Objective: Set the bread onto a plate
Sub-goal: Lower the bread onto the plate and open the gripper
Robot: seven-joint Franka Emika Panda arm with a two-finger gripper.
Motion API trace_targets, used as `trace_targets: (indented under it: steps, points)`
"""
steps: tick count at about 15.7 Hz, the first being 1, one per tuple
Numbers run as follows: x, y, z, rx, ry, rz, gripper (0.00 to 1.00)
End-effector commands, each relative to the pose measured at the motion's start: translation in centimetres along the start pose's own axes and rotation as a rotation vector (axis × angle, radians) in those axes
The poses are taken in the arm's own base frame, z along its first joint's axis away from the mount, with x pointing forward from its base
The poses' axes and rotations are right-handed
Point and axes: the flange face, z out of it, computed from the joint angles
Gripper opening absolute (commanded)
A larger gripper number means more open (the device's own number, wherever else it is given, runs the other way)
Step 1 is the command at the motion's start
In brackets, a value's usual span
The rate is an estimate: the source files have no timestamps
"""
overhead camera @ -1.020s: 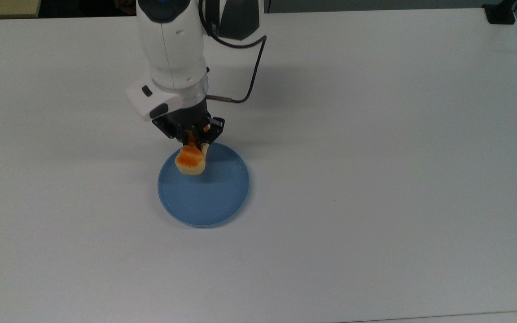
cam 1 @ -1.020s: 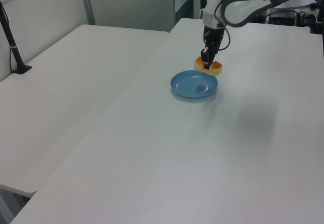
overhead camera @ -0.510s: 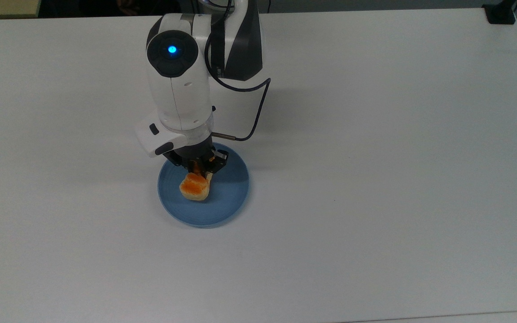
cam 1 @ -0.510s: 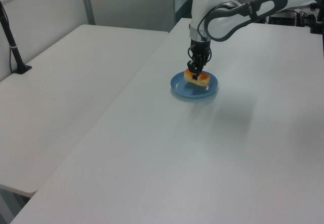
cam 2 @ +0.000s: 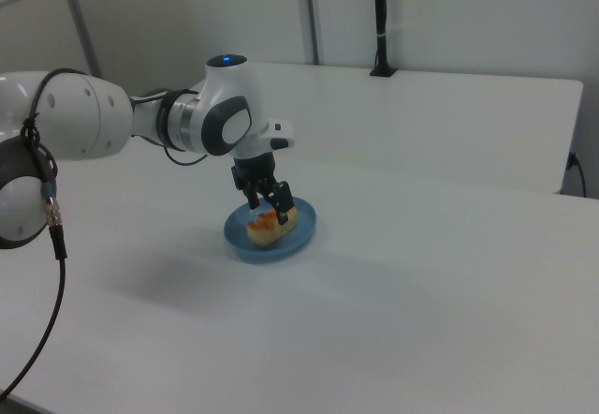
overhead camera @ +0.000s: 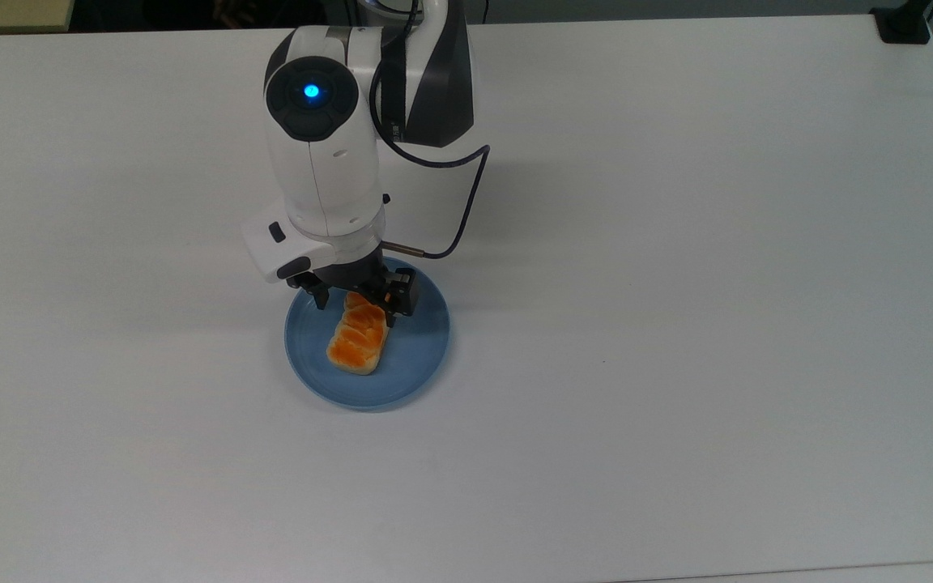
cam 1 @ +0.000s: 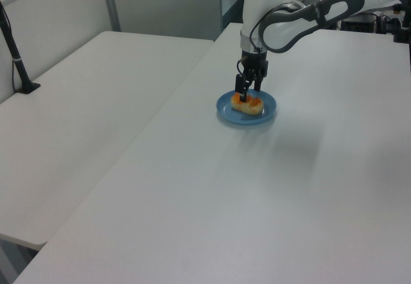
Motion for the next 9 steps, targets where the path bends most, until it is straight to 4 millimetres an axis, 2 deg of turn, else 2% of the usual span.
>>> trace_targets:
  steps: [1,3,7,9]
  points:
    - [0.2,-0.4,-1.9,-0.013,0.004,0.014,1.00]
    - [-0.2,0.0,-6.4,-0.002,0.043,0.020,1.00]
    - [-3.6,1.7,-16.9,-0.015,0.003,0.019,1.00]
    - [-5.6,2.3,-21.4,-0.023,-0.010,-0.007,1.00]
